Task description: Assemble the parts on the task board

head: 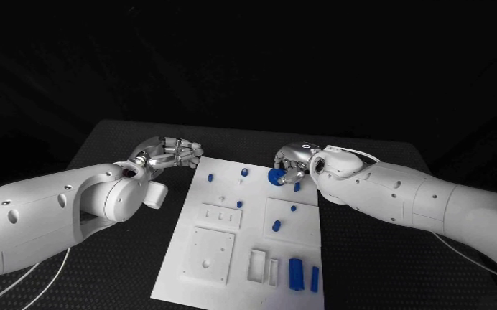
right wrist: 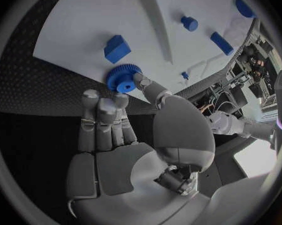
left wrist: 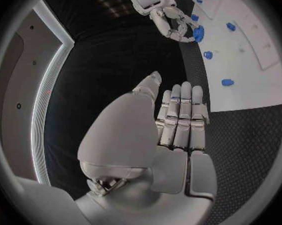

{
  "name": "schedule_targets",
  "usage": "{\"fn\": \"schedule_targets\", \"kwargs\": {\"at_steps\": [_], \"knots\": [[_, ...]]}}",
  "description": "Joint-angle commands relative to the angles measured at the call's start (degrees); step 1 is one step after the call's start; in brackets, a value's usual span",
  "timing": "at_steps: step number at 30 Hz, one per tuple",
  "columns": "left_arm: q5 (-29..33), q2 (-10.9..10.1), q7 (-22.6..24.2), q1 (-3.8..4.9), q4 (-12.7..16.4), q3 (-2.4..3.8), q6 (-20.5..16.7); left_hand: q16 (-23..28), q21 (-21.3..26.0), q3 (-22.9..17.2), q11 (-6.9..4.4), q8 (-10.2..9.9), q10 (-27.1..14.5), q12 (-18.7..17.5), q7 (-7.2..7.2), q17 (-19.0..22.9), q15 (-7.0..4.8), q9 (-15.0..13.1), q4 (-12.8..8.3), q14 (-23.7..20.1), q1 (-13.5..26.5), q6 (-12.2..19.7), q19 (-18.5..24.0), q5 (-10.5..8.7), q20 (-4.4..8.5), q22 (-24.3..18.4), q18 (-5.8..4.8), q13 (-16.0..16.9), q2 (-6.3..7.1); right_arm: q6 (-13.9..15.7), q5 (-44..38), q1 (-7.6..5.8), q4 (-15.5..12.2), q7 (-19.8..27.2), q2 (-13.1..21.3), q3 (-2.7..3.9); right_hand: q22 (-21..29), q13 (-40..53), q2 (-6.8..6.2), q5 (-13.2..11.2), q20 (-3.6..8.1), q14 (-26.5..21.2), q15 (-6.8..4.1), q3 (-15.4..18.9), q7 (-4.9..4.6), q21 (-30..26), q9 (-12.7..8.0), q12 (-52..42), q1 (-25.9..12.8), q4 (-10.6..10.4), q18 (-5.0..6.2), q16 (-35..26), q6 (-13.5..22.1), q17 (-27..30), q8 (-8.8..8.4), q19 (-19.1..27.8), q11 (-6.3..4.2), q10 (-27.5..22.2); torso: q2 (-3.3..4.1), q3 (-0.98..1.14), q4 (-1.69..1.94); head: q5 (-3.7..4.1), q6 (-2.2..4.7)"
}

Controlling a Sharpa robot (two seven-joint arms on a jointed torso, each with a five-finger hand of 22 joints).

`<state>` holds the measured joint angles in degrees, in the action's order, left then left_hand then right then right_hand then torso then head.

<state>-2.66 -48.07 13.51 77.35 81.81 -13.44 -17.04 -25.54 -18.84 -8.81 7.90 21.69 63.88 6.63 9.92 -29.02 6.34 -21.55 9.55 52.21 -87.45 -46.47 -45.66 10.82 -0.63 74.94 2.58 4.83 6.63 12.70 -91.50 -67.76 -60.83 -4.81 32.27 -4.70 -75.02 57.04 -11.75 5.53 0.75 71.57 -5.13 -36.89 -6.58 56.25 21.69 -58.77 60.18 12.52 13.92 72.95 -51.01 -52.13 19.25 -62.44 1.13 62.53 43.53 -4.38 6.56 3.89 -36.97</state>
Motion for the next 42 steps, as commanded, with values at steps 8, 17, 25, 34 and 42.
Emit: {"fn": "schedule_targets", "kwargs": {"at_steps": [8, 17, 25, 34, 42], "knots": [[-0.1, 0.0, 0.2, 0.06, 0.2, 0.03, 0.9, 0.3, 0.2, 0.0, 0.04, -0.4, 0.2, -0.2, 0.12, -0.1, 0.01, 0.1, 0.5, -0.1, -0.2, -0.3, 0.6, -0.26, 0.04, 1.0, 0.95, -0.1, -0.17, -11.8, 0.1, 1.25, 1.2, -0.5, -0.4, -0.77, -1.0, 2.0, 2.1, 0.1, 0.31, -0.3, 0.01, -2.0, -0.79, 1.3, -0.1, -3.9, 0.0, -0.6, 1.08, 0.9, -2.9, -1.3, 0.01, 0.4, -0.15, -3.1, -0.11, 0.04, -0.08, -0.24, -0.28], [-0.1, 0.0, 0.2, 0.06, 0.3, 0.03, 0.9, 0.3, 0.2, 0.0, 0.04, -0.4, 0.2, -0.2, 0.12, -0.1, 0.01, 0.1, 0.6, -0.1, -0.2, -0.3, 0.6, -0.26, 0.04, 1.0, 0.95, -0.1, -0.19, -12.8, 0.7, 1.25, 1.6, -0.5, -0.5, -0.92, -1.0, 2.6, 2.7, 1.2, 0.23, -0.5, 0.12, -2.7, -0.9, 1.9, -0.2, -5.1, -0.6, -0.4, 1.08, 0.9, -2.8, -1.8, -0.23, 0.8, -0.05, -3.6, -0.09, 0.06, -0.08, -0.22, -0.24], [-0.1, 0.0, 0.2, 0.06, 0.4, 0.03, 1.0, 0.3, 0.2, 0.0, 0.03, -0.4, 0.3, -0.3, 0.11, -0.1, 0.01, 0.1, 0.6, -0.1, -0.2, -0.3, 0.6, -0.25, 0.04, 1.0, 0.95, -0.1, -0.2, -8.0, -5.1, 1.25, 0.4, -1.7, -0.5, -0.92, -0.9, 2.7, 3.07, -0.3, 0.42, -0.1, -0.2, -3.3, -0.48, 2.6, 0.0, -6.1, -1.2, -0.8, 1.08, 1.1, -4.1, -2.3, 0.3, 0.6, -0.42, -3.4, -0.1, 0.05, -0.08, -0.13, -0.19], [-0.1, -0.2, 0.1, 0.06, 0.5, 0.03, 0.9, 0.4, 0.2, 0.0, 0.04, -0.4, 0.3, -0.3, 0.12, -0.2, 0.0, 0.1, 0.6, -0.1, -0.2, -0.3, 0.6, -0.25, 0.05, 1.0, 0.96, -0.1, -0.19, -3.8, -10.2, 1.25, -1.4, -2.2, -0.6, -0.92, -0.6, 2.3, 1.97, 0.8, 0.93, 0.9, -0.62, -5.8, -0.06, 3.3, 0.0, -6.8, -0.6, -1.1, 1.08, 0.9, -5.2, -2.5, 0.6, -0.2, -0.84, -2.3, -0.09, 0.03, -0.11, -0.1, -0.08], [-0.2, -0.4, 0.0, 0.07, 0.7, 0.03, 0.9, 0.4, 0.2, 0.1, 0.05, -0.4, 0.3, -0.3, 0.13, -0.2, 0.01, 0.1, 0.7, -0.1, -0.2, -0.3, 0.6, -0.26, 0.05, 1.0, 0.96, -0.1, -0.17, -3.7, -10.5, 1.25, -1.1, -2.3, -0.6, -1.29, -0.4, 2.1, 0.13, 0.3, 1.1, 1.1, -0.61, -5.7, -0.1, 3.4, 0.0, -6.9, -0.7, -1.0, 1.08, 0.8, -5.0, -2.7, 0.4, -0.5, -0.82, -2.2, -0.05, 0.08, -0.11, -0.07, -0.12]]}}
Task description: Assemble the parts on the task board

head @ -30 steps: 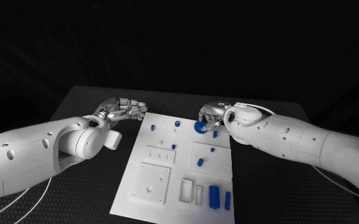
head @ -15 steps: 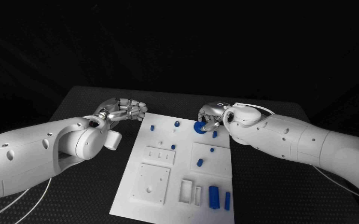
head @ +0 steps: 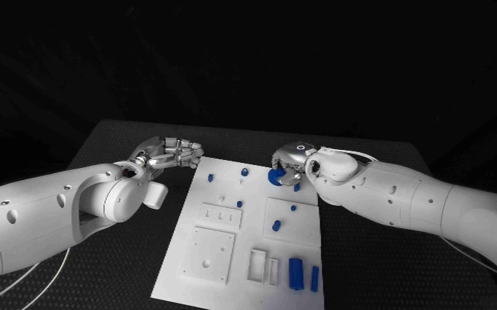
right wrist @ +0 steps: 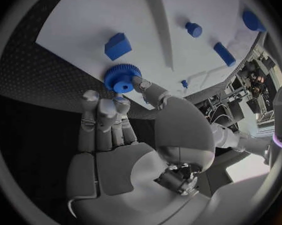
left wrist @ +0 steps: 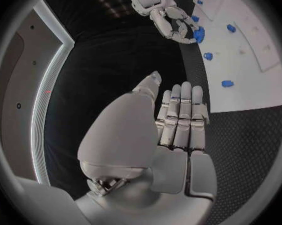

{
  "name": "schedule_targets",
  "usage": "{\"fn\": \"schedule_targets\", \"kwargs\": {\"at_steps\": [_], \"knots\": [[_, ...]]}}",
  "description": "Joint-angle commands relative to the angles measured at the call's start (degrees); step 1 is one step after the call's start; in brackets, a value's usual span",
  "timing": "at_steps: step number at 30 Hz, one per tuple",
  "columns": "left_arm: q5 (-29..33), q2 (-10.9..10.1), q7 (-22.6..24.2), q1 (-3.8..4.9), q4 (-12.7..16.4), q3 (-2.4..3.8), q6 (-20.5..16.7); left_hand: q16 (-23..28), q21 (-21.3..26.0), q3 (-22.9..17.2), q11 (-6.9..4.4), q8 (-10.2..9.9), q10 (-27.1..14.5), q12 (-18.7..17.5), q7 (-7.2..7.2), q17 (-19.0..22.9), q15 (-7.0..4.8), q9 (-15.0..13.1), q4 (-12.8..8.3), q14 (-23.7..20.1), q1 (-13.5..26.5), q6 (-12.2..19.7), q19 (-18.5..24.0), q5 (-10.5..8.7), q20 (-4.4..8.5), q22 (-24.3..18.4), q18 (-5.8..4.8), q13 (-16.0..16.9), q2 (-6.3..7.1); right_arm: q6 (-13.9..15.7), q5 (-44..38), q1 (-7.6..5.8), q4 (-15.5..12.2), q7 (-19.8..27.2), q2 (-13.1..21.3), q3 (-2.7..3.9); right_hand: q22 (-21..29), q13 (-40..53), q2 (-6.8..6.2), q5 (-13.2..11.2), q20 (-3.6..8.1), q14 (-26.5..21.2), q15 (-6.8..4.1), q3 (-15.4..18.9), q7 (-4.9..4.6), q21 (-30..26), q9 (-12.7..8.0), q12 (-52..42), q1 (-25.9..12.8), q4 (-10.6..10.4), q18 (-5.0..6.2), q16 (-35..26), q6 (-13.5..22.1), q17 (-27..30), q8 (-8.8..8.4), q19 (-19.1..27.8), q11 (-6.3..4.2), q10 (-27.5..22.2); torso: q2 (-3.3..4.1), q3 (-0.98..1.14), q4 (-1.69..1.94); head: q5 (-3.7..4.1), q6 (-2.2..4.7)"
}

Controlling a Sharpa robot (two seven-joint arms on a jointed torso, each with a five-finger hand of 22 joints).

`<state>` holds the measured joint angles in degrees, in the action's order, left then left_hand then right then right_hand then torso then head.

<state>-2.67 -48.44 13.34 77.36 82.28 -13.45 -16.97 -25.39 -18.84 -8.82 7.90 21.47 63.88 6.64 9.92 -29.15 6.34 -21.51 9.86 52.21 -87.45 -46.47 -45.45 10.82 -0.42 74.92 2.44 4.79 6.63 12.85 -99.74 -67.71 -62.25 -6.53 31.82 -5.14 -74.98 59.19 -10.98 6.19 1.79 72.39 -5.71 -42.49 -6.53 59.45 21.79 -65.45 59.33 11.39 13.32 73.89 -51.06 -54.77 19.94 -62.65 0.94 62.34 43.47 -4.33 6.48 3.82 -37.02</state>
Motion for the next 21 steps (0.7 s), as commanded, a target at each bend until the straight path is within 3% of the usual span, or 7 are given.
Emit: {"fn": "schedule_targets", "kwargs": {"at_steps": [1, 8, 13, 21], "knots": [[-0.2, -0.1, 0.1, 0.06, 0.2, 0.04, 0.8, 0.3, 0.2, 0.1, 0.06, -0.2, 0.3, -0.3, 0.14, -0.1, 0.01, 0.1, 0.4, -0.1, -0.2, -0.3, 0.4, -0.26, -0.16, 1.1, 1.1, -0.1, -0.16, -4.0, -2.2, 1.19, 0.3, -0.5, -0.1, -0.93, -0.5, -0.1, -0.88, -0.3, 0.08, 0.2, -0.01, 0.0, -0.19, 0.2, -0.2, -0.2, 0.1, 0.2, 1.68, -0.1, -4.8, -0.1, -0.35, -0.2, -0.6, -2.0, 0.01, 0.02, -0.04, 0.0, -0.07], [-0.2, -0.3, 0.1, 0.06, 0.3, 0.04, 0.8, 0.3, 0.2, 0.1, 0.08, -0.2, 0.2, -0.3, 0.16, -0.1, 0.02, 0.1, 0.5, -0.1, -0.2, -0.2, 0.4, -0.28, -0.18, 1.1, 1.08, -0.1, -0.16, -5.3, -1.5, 1.29, 0.9, 0.0, 0.0, -1.36, -0.3, -0.3, -2.6, 0.3, 0.15, 0.0, 0.47, 1.7, -0.76, 0.2, -0.5, -0.2, 1.1, 2.3, 1.68, -0.5, -3.0, -0.4, -1.29, 0.1, -0.06, -2.6, 0.05, 0.11, -0.03, 0.13, -0.22], [-0.2, -0.3, 0.1, 0.06, 0.3, 0.04, 0.8, 0.3, 0.2, 0.1, 0.08, -0.2, 0.2, -0.4, 0.17, -0.1, 0.03, 0.1, 0.5, -0.1, -0.2, -0.2, 0.4, -0.28, -0.18, 1.1, 1.08, -0.1, -0.16, -5.5, -0.5, 1.32, 1.5, 0.6, 0.0, -1.37, -0.2, -0.4, -2.85, 3.4, -0.1, -0.3, 0.89, 3.7, -1.21, 0.2, -0.6, -0.3, 1.1, 3.7, 1.68, -0.8, -1.8, -0.6, -1.85, 0.5, 0.39, -3.2, 0.0, 0.14, -0.02, 0.19, -0.24], [-0.2, -0.3, 0.0, 0.06, 0.2, 0.04, 0.8, 0.3, 0.2, 0.1, 0.09, -0.2, 0.2, -0.4, 0.18, -0.1, 0.03, 0.1, 0.6, -0.1, -0.2, -0.2, 0.4, -0.29, -0.18, 1.1, 1.08, -0.1, -0.15, -6.4, 0.9, 1.38, 1.8, 1.5, 0.1, -1.37, -0.2, -0.5, -2.63, 4.7, -0.25, -0.4, 0.99, 4.3, -1.33, 0.1, -0.6, -0.4, 1.4, 4.2, 1.68, -0.9, -1.6, -0.8, -1.92, 0.7, 0.49, -3.4, 0.03, 0.2, 0.0, 0.24, -0.27]]}}
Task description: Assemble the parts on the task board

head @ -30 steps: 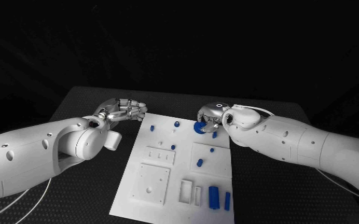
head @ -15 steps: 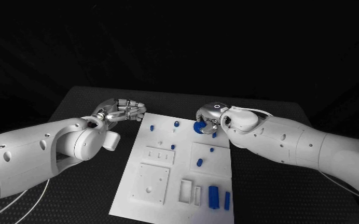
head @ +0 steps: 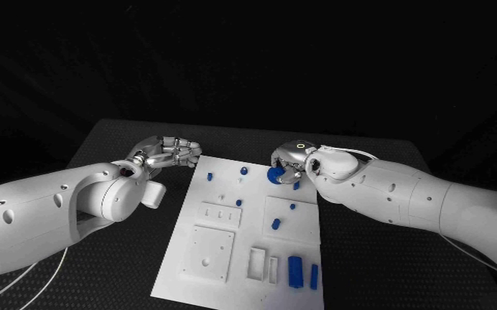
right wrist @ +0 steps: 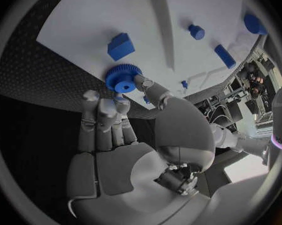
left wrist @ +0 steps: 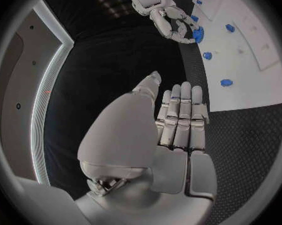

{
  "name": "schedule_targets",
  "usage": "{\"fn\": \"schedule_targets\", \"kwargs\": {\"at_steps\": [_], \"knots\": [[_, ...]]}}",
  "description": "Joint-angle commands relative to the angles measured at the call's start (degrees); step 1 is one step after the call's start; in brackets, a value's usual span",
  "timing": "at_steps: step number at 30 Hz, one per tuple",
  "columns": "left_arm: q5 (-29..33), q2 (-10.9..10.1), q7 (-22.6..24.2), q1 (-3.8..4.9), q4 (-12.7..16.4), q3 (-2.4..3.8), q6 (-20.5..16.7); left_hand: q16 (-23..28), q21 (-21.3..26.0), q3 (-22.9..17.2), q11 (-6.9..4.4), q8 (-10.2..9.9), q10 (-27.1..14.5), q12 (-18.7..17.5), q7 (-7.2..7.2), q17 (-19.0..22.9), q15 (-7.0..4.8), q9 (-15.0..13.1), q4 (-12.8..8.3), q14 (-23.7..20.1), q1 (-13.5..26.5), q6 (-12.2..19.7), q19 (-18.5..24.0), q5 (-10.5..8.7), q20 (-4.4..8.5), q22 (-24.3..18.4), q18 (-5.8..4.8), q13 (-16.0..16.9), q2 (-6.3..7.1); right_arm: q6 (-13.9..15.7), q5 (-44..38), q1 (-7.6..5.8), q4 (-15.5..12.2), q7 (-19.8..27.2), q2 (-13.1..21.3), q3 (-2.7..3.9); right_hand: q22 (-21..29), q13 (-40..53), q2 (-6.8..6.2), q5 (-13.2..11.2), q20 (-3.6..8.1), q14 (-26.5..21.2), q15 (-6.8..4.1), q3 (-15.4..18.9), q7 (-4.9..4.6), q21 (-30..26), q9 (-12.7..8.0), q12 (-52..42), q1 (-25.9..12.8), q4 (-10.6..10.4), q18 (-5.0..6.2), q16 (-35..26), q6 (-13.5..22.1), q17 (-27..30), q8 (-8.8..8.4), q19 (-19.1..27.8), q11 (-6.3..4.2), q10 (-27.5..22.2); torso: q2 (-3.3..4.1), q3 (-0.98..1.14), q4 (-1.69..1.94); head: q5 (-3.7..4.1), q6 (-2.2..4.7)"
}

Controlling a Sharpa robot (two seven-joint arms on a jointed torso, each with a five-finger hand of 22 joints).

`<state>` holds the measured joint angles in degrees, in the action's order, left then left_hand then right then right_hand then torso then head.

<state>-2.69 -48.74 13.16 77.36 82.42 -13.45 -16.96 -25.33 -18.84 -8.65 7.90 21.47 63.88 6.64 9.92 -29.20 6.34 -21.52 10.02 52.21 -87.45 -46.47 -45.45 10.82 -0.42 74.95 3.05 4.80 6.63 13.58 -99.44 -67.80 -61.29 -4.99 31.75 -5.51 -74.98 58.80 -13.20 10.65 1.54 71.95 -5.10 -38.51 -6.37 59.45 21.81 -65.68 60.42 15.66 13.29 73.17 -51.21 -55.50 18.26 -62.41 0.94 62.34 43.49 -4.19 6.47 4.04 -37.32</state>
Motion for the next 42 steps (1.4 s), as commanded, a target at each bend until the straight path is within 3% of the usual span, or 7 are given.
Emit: {"fn": "schedule_targets", "kwargs": {"at_steps": [1, 9, 17, 24, 29, 34, 42], "knots": [[-0.2, 0.0, 0.1, 0.06, 0.1, 0.04, 0.8, 0.3, 0.2, 0.0, 0.09, -0.2, 0.2, -0.4, 0.18, -0.1, 0.04, 0.1, 0.4, -0.1, -0.2, -0.2, 0.4, -0.29, -0.18, 1.0, 0.46, -0.1, -0.15, -7.2, 0.8, 1.48, 0.8, 0.1, 0.1, -1.0, -0.2, -0.1, -0.44, 0.3, -0.01, 0.0, 0.39, 0.3, -1.5, 0.1, -0.6, -0.2, 0.5, 0.1, 1.71, -0.2, -1.4, -0.1, -0.28, 0.5, 0.5, -3.5, -0.01, 0.05, 0.01, 0.06, 0.03], [-0.2, 0.0, 0.1, 0.06, 0.1, 0.04, 0.8, 0.3, 0.2, 0.0, 0.1, -0.3, 0.2, -0.4, 0.2, -0.1, 0.05, 0.1, 0.6, -0.2, -0.1, -0.2, 0.4, -0.3, -0.19, 1.0, 0.46, -0.1, -0.2, -8.2, 0.9, 1.54, 0.8, 0.9, 0.3, -1.0, -0.1, -0.2, 0.61, 0.8, -0.13, -0.1, 0.31, -1.9, -1.33, 0.1, -0.4, -0.5, 4.1, 0.8, 1.71, -0.3, -2.1, -0.4, 0.11, 0.8, 0.37, -3.6, -0.02, -0.01, 0.07, 0.16, -0.01], [-0.3, 0.0, 0.1, 0.06, 0.0, 0.04, 0.9, 0.3, 0.2, 0.0, 0.1, -0.3, 0.2, -0.4, 0.19, -0.1, 0.05, 0.1, 0.6, -0.1, -0.1, -0.2, 0.4, -0.3, -0.18, 1.1, 0.46, -0.1, -0.22, -9.3, 1.3, 1.57, 0.8, 1.4, 0.5, -1.0, -0.2, -0.3, 0.09, 1.3, -0.33, -0.2, 0.32, -2.6, -1.35, 0.2, -0.4, -0.6, 5.4, 0.9, 1.71, -0.4, -2.1, -0.6, 0.06, 1.1, 0.38, -3.8, -0.04, -0.05, 0.08, 0.25, -0.01], [-0.4, 0.0, 0.1, 0.06, 0.1, 0.04, 0.8, 0.4, 0.2, 0.0, 0.08, -0.3, 0.3, -0.4, 0.17, -0.1, 0.03, 0.1, 0.6, -0.1, -0.2, -0.2, 0.4, -0.31, -0.17, 1.1, 0.48, -0.1, -0.16, -9.5, 1.4, 1.57, 0.8, 1.5, 0.5, -1.0, -0.2, -0.5, -0.55, 3.8, -0.67, -0.8, 0.54, -2.5, -1.59, 0.2, -0.6, -0.5, 5.8, 0.9, 1.71, -0.6, -1.2, -0.8, -0.43, 1.6, 0.62, -4.4, -0.03, -0.05, 0.11, 0.33, 0.02], [-0.4, -0.1, 0.0, 0.06, 0.2, 0.04, 0.8, 0.4, 0.2, 0.0, 0.07, -0.3, 0.3, -0.4, 0.16, -0.2, 0.03, 0.1, 0.6, -0.1, -0.3, -0.2, 0.4, -0.32, -0.17, 1.1, 0.48, -0.1, -0.16, -9.8, 1.4, 1.57, 0.8, 1.5, 0.6, -1.0, -0.2, -0.5, -1.01, 2.8, -0.85, -1.1, 0.77, -1.7, -1.88, 0.2, -0.8, -0.5, 6.0, 0.9, 1.71, -0.7, -0.3, -1.0, -0.87, 2.0, 0.89, -4.8, -0.03, -0.07, 0.09, 0.42, 0.01], [-0.4, -0.1, 0.0, 0.06, 0.2, 0.04, 0.8, 0.4, 0.2, 0.0, 0.07, -0.3, 0.3, -0.5, 0.16, -0.2, 0.03, 0.1, 0.7, -0.1, -0.3, -0.2, 0.4, -0.33, -0.17, 1.1, 0.48, -0.1, -0.16, -9.7, 1.0, 1.57, 0.8, 1.6, 0.8, -1.0, -0.1, -0.6, -1.33, -0.3, -1.05, -1.5, 1.0, -1.0, -2.13, 0.1, -0.8, -0.7, 6.5, 0.9, 1.71, -0.8, 0.3, -1.3, -1.12, 2.3, 1.13, -5.3, -0.05, -0.07, 0.07, 0.46, -0.04], [-0.4, -0.1, 0.0, 0.07, 0.2, 0.04, 0.8, 0.4, 0.2, 0.0, 0.06, -0.3, 0.3, -0.5, 0.14, -0.2, 0.03, 0.1, 0.7, -0.1, -0.3, -0.3, 0.5, -0.34, -0.17, 1.1, 0.49, -0.1, -0.16, -9.2, 0.3, 1.57, 1.0, 2.1, 0.8, -1.0, -0.1, -0.6, -0.98, -0.6, -1.1, -1.3, 0.98, -0.8, -2.07, 0.3, -0.7, -1.1, 6.9, 0.8, 1.71, -0.6, -0.1, -1.5, -0.84, 2.1, 1.08, -5.2, -0.02, -0.04, 0.07, 0.74, -0.09]]}}
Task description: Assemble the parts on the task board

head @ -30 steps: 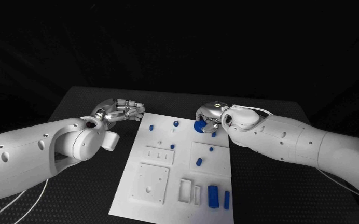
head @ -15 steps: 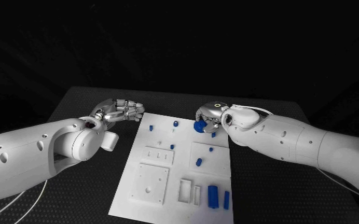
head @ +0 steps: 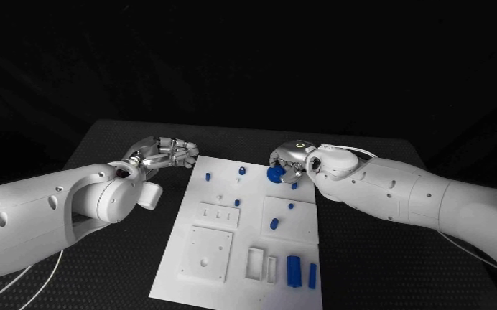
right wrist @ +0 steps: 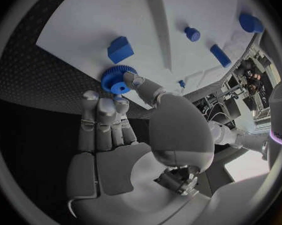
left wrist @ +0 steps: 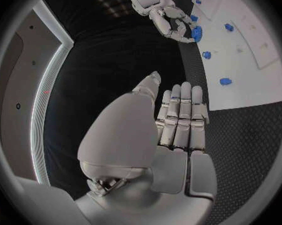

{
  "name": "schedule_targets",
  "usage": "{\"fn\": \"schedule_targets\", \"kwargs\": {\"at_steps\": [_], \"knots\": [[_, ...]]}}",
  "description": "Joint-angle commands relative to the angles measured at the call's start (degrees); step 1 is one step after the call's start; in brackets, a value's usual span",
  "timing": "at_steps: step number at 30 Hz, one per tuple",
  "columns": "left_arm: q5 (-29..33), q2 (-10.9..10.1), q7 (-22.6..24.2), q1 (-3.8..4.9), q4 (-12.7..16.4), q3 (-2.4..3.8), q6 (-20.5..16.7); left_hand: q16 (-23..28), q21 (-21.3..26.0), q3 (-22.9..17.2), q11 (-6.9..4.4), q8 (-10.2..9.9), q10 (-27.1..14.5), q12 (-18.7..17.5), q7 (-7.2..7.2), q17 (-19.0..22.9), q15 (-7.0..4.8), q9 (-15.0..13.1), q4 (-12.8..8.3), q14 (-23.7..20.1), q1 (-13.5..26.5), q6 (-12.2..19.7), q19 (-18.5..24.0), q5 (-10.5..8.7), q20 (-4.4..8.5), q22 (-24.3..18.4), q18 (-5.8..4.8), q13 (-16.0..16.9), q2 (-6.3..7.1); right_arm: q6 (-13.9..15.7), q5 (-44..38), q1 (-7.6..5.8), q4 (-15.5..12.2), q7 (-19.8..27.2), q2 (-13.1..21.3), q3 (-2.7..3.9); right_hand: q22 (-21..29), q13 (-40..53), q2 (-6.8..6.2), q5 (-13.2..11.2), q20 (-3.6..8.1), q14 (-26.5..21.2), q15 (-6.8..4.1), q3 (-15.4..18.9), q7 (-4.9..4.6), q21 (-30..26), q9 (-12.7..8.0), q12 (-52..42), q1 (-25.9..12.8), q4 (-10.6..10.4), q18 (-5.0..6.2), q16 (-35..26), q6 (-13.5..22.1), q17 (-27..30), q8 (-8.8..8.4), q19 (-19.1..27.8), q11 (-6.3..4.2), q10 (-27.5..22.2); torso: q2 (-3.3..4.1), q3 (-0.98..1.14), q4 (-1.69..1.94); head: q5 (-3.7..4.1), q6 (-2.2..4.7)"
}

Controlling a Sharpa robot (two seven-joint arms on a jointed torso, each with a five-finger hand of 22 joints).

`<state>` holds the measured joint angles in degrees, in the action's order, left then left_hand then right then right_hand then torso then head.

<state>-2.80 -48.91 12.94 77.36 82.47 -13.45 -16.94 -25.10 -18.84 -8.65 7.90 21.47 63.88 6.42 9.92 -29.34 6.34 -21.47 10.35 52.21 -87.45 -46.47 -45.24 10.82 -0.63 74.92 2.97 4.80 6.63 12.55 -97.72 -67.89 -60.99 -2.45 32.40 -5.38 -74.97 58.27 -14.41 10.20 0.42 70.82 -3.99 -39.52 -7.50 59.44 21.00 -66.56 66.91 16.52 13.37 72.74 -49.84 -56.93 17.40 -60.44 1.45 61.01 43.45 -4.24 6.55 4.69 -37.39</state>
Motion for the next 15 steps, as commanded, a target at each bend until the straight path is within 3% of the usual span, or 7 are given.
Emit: {"fn": "schedule_targets", "kwargs": {"at_steps": [1, 7, 11, 15], "knots": [[-0.3, 0.0, 0.2, 0.07, 0.2, 0.04, 0.8, 0.2, 0.2, 0.0, 0.06, -0.3, 0.3, -0.2, 0.14, -0.1, 0.03, 0.1, 0.4, -0.1, -0.3, -0.3, 0.2, -0.34, 0.03, 1.1, 0.57, -0.1, -0.16, -7.9, -1.7, 1.66, 0.7, -0.4, 0.1, -1.13, -0.1, 0.0, 0.32, -0.3, 0.01, -0.2, -0.15, 0.2, -0.89, 0.3, 0.2, -0.3, 0.4, -0.1, 1.63, -0.1, -1.6, -0.1, 0.11, 0.1, 0.54, -3.8, 0.02, 0.03, -0.01, 0.1, -0.02], [-0.3, -0.1, 0.2, 0.07, 0.3, 0.04, 0.7, 0.2, 0.2, 0.0, 0.06, -0.3, 0.3, -0.2, 0.14, -0.1, 0.03, 0.1, 0.4, -0.1, -0.4, -0.3, 0.2, -0.35, 0.03, 1.1, 0.57, -0.1, -0.19, -4.4, -5.2, 1.71, 1.1, 1.0, 0.0, -1.18, 0.0, -0.1, 0.9, -1.1, 0.12, 0.3, -0.66, 0.0, -0.26, 0.6, 0.7, -0.8, 0.2, -0.2, 1.63, 0.0, -3.6, -0.2, 1.23, -0.3, -0.04, -3.1, 0.02, 0.02, -0.05, 0.07, -0.05], [-0.3, 0.0, 0.2, 0.07, 0.3, 0.04, 0.6, 0.2, 0.2, 0.0, 0.06, -0.3, 0.3, -0.2, 0.14, -0.1, 0.03, 0.1, 0.4, -0.1, -0.4, -0.3, 0.2, -0.35, 0.03, 1.1, 0.57, -0.1, -0.22, -3.1, -6.6, 1.79, 1.4, 1.3, 0.0, -1.23, 0.1, -0.2, 0.96, -4.4, 0.36, 0.8, -1.16, -0.1, 0.32, 0.8, 1.0, -1.2, -0.2, -0.3, 1.63, 0.0, -5.2, -0.2, 2.04, -0.7, -0.59, -2.4, 0.0, 0.03, -0.05, 0.05, -0.04], [-0.3, -0.1, 0.2, 0.07, 0.3, 0.04, 0.5, 0.2, 0.2, 0.0, 0.05, -0.3, 0.3, -0.2, 0.13, -0.1, 0.03, 0.1, 0.5, -0.1, -0.4, -0.3, 0.2, -0.35, 0.04, 1.1, 0.58, -0.1, -0.24, -2.1, -7.9, 1.92, 1.7, 1.2, 0.0, -1.37, 0.3, -0.5, 1.21, -5.3, 0.6, 1.3, -1.62, -0.8, 0.91, 0.9, 1.3, -1.3, -0.4, -0.6, 1.63, -0.1, -6.9, -0.2, 2.85, -1.1, -1.14, -1.7, 0.0, 0.03, 0.02, 0.12, -0.01]]}}
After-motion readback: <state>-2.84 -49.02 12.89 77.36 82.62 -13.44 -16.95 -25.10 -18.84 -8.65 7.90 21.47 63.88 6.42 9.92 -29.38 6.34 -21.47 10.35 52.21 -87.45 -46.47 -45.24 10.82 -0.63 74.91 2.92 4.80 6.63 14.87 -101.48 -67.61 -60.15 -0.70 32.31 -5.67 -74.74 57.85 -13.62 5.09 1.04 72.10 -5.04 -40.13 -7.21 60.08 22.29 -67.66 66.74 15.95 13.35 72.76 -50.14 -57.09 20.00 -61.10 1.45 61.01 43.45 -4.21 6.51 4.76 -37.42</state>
